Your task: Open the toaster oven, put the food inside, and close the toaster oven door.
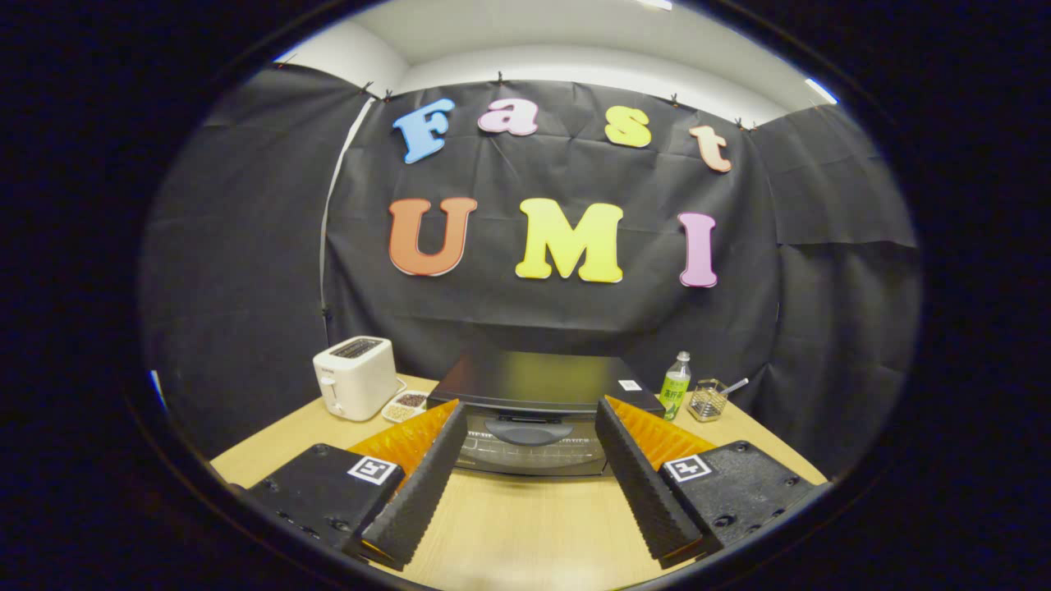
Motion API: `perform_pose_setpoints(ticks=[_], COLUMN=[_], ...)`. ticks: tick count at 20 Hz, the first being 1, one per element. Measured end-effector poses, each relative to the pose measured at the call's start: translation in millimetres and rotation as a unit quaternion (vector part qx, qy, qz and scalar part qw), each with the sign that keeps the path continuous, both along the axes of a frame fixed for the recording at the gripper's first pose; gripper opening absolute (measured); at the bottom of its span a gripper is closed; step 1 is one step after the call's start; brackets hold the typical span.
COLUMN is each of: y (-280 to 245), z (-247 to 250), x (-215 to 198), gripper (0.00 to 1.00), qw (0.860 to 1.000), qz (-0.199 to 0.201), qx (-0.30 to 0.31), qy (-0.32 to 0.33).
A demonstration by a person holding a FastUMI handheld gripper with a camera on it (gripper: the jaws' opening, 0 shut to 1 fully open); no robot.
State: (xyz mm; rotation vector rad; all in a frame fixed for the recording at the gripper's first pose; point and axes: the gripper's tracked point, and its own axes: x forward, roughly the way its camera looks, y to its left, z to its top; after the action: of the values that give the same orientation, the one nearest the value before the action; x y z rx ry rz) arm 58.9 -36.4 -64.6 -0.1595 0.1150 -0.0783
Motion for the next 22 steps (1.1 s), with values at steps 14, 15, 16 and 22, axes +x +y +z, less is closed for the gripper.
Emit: perform_pose_setpoints(ticks=[14, 15, 16, 22], y=[-26, -24, -22, -22], z=[-73, -80, -85, -86], x=[126, 132, 136, 143], gripper=[1.00, 1.00, 1.00, 1.00], qw=[0.999, 0.999, 0.999, 0.998], qz=[-0.003, 0.001, 0.005, 0.011], qx=[0.027, 0.026, 0.027, 0.057], qy=[0.034, 0.042, 0.046, 0.022])
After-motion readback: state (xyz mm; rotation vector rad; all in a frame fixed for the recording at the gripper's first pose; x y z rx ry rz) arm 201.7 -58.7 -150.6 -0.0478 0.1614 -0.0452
